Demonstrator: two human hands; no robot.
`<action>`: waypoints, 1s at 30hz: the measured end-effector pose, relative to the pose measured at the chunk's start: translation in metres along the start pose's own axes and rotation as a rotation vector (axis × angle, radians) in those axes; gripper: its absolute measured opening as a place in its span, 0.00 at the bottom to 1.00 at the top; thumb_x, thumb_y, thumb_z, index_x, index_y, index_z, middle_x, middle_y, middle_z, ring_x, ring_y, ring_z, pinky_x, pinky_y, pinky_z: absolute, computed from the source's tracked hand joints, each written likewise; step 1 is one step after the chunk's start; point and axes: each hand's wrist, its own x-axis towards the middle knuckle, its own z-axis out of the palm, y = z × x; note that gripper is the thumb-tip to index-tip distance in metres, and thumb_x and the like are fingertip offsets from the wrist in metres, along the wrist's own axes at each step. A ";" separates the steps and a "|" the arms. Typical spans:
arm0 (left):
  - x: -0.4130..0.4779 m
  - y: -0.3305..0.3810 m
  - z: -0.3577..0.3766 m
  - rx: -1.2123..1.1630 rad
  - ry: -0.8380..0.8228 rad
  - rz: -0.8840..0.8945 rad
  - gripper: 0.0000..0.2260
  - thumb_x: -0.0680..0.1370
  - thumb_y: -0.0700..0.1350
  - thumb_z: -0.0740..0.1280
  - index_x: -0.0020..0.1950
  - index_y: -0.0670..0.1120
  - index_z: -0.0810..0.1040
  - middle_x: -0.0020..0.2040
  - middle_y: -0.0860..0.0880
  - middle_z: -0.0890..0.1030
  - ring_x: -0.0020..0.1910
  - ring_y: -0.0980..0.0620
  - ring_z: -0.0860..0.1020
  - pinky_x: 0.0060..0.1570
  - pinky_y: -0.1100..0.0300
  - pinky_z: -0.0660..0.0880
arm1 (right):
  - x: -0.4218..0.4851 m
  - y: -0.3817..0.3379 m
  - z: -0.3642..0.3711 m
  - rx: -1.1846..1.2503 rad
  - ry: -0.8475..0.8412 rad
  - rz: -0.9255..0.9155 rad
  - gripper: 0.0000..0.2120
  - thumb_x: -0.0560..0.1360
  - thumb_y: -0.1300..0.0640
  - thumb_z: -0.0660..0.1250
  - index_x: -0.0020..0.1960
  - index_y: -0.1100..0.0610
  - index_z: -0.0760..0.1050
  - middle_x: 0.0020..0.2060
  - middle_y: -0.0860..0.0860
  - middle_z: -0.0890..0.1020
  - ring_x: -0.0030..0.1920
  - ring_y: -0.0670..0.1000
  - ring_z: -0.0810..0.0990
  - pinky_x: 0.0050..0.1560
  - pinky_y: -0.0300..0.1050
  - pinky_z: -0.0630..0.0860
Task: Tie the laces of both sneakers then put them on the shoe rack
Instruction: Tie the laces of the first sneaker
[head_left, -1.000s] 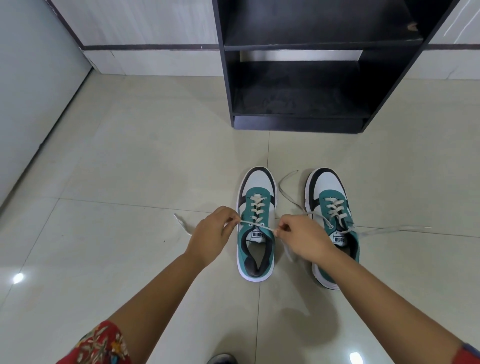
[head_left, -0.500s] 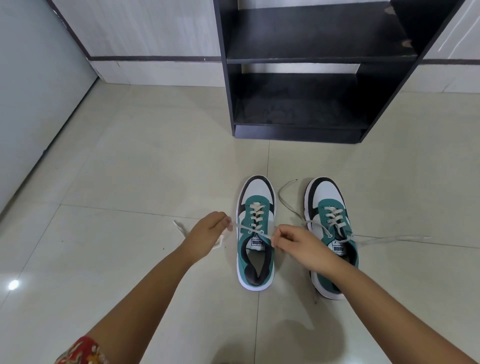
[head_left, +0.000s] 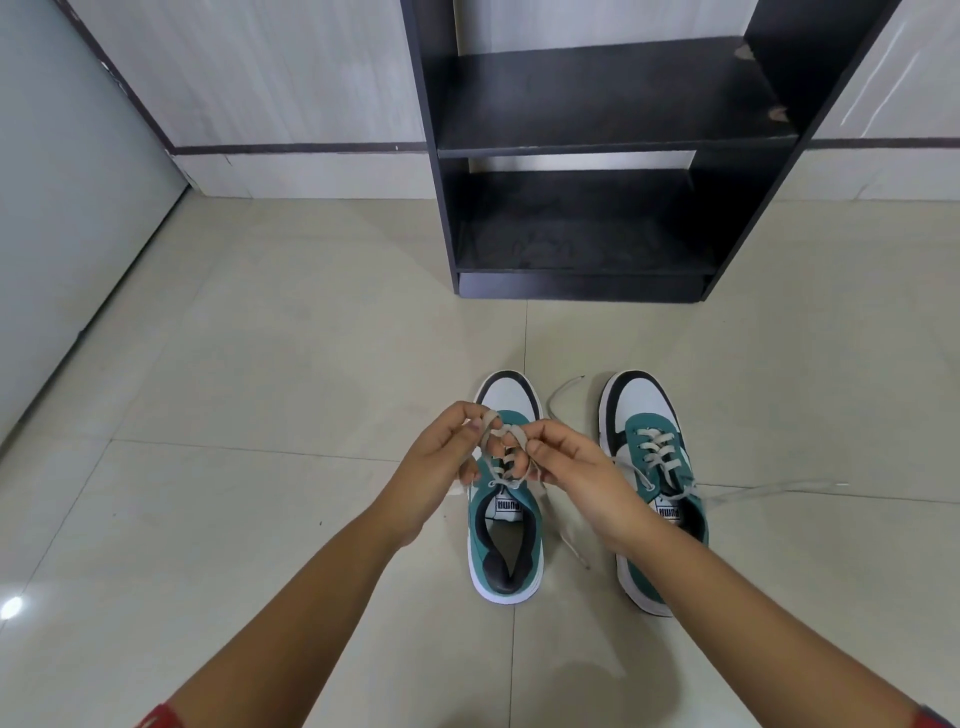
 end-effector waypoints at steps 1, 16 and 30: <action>-0.001 0.000 0.000 0.015 -0.002 0.011 0.10 0.82 0.44 0.54 0.54 0.45 0.75 0.39 0.51 0.78 0.30 0.56 0.70 0.35 0.65 0.71 | 0.001 0.003 0.000 0.021 0.011 0.005 0.12 0.80 0.66 0.55 0.48 0.58 0.77 0.34 0.53 0.77 0.36 0.46 0.75 0.43 0.36 0.72; 0.005 -0.010 0.000 -0.048 -0.129 -0.106 0.10 0.79 0.42 0.62 0.60 0.47 0.75 0.32 0.47 0.77 0.27 0.55 0.68 0.30 0.65 0.67 | 0.014 0.019 0.001 -0.042 -0.075 -0.102 0.07 0.79 0.68 0.57 0.50 0.57 0.63 0.33 0.52 0.80 0.33 0.45 0.76 0.36 0.36 0.71; 0.004 -0.013 0.000 0.021 0.081 -0.005 0.05 0.73 0.39 0.70 0.47 0.40 0.79 0.37 0.47 0.83 0.30 0.57 0.75 0.30 0.67 0.70 | 0.013 0.023 0.001 -0.016 0.079 -0.096 0.05 0.80 0.63 0.59 0.49 0.63 0.72 0.29 0.54 0.81 0.30 0.54 0.78 0.38 0.48 0.78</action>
